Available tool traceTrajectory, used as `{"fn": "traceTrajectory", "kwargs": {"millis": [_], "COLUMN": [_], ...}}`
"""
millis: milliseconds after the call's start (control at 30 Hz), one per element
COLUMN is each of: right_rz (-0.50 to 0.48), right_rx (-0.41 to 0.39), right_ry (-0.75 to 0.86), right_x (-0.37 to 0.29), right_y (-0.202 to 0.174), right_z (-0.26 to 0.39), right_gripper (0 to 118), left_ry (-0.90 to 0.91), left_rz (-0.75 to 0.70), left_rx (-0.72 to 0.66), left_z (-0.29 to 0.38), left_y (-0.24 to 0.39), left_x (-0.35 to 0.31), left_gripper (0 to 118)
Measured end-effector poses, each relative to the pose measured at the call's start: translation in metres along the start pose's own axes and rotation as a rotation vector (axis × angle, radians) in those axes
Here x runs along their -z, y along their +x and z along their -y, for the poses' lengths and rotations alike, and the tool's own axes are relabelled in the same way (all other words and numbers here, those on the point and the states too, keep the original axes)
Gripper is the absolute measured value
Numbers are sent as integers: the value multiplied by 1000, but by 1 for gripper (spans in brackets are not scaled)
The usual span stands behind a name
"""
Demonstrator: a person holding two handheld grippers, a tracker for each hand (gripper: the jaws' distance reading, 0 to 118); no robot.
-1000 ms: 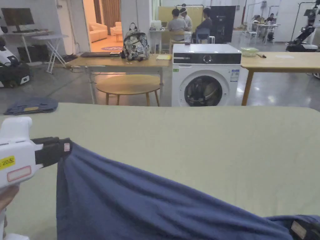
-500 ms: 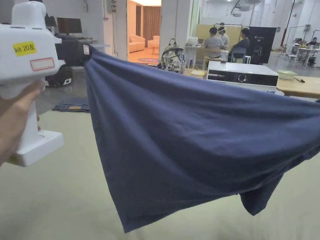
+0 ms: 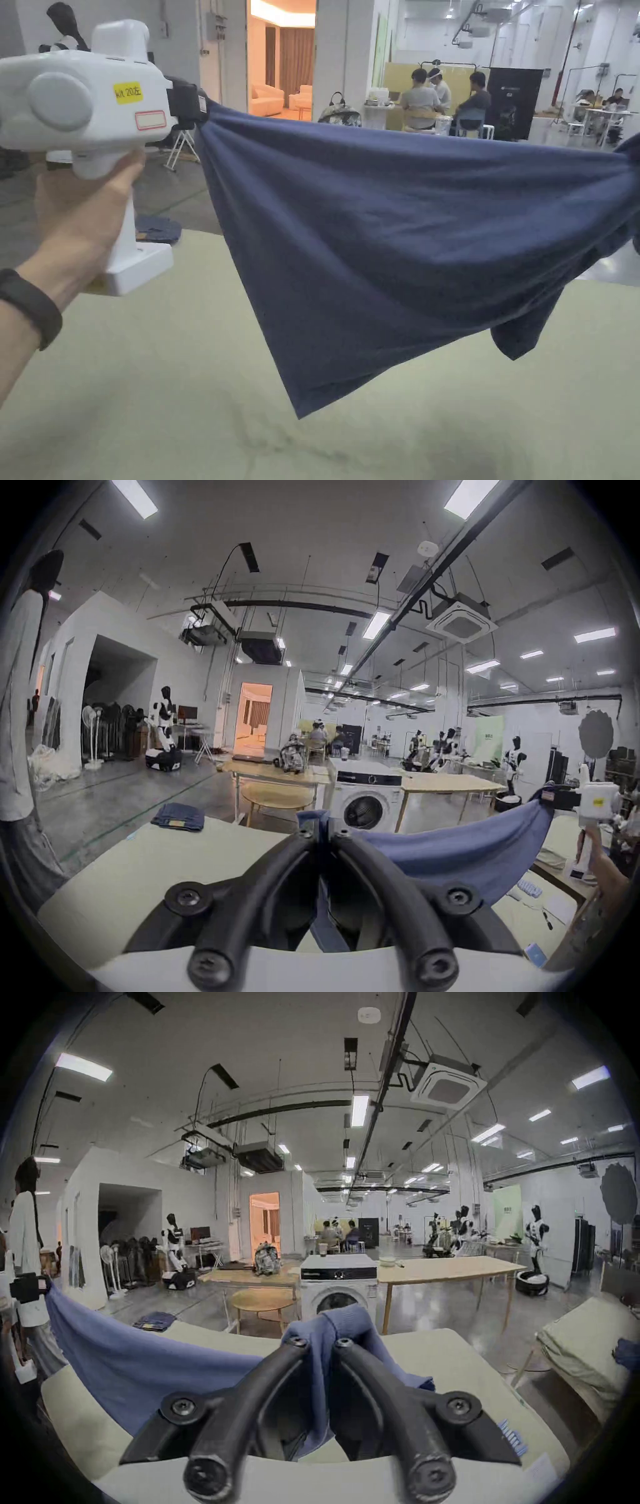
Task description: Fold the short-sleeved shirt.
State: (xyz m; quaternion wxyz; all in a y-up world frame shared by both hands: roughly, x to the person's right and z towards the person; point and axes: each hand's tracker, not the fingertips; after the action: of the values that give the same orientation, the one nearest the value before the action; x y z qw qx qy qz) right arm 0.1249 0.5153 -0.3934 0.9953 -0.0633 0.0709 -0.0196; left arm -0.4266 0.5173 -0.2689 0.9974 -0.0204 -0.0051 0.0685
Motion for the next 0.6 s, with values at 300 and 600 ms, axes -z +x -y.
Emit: {"fn": "traceTrajectory", "kwargs": {"millis": [300, 600], "right_rz": [8, 3], "right_rx": [55, 100], "right_ry": [-97, -305], "right_x": [60, -22], "right_y": [5, 39], "right_z": [31, 213], "right_gripper": [5, 5], "left_ry": [-97, -297], "left_rz": [-16, 86], "left_rx": [-21, -147], "left_z": [58, 213], "left_y": [-7, -13], "left_x": [67, -40], "left_gripper": [0, 0]}}
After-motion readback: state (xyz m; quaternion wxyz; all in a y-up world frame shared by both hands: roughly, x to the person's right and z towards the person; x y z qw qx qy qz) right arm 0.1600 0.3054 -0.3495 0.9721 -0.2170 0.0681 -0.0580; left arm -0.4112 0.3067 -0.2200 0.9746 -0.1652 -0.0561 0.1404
